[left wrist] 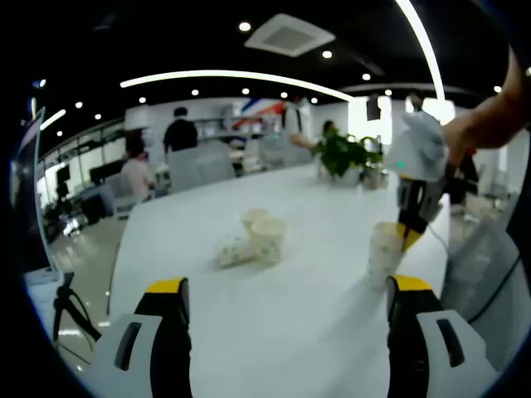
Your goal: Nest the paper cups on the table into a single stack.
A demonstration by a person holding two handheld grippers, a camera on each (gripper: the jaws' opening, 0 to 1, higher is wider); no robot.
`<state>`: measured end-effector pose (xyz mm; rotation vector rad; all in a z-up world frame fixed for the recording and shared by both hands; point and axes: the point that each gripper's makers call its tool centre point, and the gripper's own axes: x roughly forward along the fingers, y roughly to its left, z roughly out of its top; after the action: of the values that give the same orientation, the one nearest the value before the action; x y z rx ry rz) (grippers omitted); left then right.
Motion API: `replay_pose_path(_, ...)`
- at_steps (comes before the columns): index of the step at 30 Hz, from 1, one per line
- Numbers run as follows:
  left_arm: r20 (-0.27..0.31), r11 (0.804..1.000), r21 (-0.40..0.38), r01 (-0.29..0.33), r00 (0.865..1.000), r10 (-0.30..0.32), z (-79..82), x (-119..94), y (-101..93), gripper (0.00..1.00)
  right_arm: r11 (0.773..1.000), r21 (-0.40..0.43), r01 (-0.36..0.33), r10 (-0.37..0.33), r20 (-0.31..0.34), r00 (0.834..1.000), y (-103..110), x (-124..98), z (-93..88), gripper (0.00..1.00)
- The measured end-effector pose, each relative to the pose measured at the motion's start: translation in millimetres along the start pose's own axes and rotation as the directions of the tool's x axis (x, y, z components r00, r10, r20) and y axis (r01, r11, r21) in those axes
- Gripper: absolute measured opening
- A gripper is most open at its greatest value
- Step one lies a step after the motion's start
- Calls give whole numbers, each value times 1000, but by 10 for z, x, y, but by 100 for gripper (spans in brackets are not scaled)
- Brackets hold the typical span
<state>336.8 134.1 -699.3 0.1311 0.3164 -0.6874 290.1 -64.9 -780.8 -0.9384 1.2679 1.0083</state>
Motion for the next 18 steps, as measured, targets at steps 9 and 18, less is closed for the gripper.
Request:
replay_pose_path(9, -5, 1000, 5, 9, 1000, -9, 41, 20, -65, 97, 1000, 8, 15, -16, 61, 998, -78, -24, 18, 5)
replay_pose_path(18, -7, 1000, 12, 25, 1000, -25, 68, 64, -101, 97, 997, 77, -29, 16, 157, 987, -106, -108, 28, 13)
